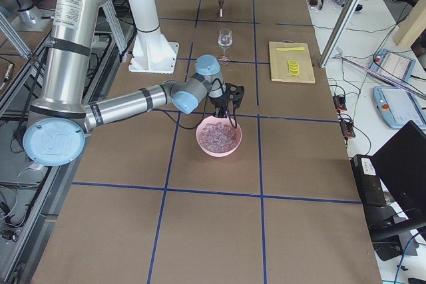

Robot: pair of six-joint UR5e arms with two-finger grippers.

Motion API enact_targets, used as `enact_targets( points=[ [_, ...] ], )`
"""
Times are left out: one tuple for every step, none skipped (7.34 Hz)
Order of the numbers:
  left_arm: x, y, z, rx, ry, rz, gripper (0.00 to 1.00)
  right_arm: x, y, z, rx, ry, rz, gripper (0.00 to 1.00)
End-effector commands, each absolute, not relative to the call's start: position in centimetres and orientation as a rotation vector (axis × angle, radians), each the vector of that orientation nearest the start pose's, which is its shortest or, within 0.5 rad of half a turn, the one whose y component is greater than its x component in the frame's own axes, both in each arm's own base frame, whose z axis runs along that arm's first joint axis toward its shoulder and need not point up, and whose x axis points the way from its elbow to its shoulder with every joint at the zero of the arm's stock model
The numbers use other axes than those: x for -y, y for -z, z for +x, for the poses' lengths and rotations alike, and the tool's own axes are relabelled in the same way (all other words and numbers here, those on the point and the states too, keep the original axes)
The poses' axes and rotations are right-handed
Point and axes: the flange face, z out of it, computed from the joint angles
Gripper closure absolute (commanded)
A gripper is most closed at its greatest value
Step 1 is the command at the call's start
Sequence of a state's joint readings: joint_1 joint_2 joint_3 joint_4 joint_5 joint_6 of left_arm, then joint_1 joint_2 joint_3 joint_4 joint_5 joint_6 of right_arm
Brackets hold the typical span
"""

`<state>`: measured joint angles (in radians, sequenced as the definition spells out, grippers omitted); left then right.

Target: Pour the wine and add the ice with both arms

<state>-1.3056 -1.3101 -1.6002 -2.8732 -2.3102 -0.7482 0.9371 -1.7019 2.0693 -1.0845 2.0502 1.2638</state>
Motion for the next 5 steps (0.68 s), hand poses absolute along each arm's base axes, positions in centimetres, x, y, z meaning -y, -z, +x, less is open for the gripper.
enact_targets(
  points=[
    [38.6, -60.9, 3.6, -1.081, 0.015, 0.593, 0.00, 43.9, -27.4, -27.4, 1.085, -0.416, 0.075, 1.00],
    [38.6, -61.0, 3.6, -1.078, 0.014, 0.593, 0.00, 42.5, -20.7, -33.0, 1.116, -0.419, 0.008, 1.00],
    [38.6, -61.1, 3.6, -1.078, 0.015, 0.592, 0.00, 40.9, -15.4, -36.7, 1.128, -0.434, -0.001, 1.00],
    [38.6, -61.1, 3.6, -1.076, 0.014, 0.593, 0.00, 39.4, -11.8, -40.4, 1.158, -0.466, -0.023, 1.00],
    [38.6, -61.0, 3.6, -1.078, 0.014, 0.593, 0.00, 39.5, -9.1, -43.5, 1.172, -0.498, -0.030, 1.00]
  ],
)
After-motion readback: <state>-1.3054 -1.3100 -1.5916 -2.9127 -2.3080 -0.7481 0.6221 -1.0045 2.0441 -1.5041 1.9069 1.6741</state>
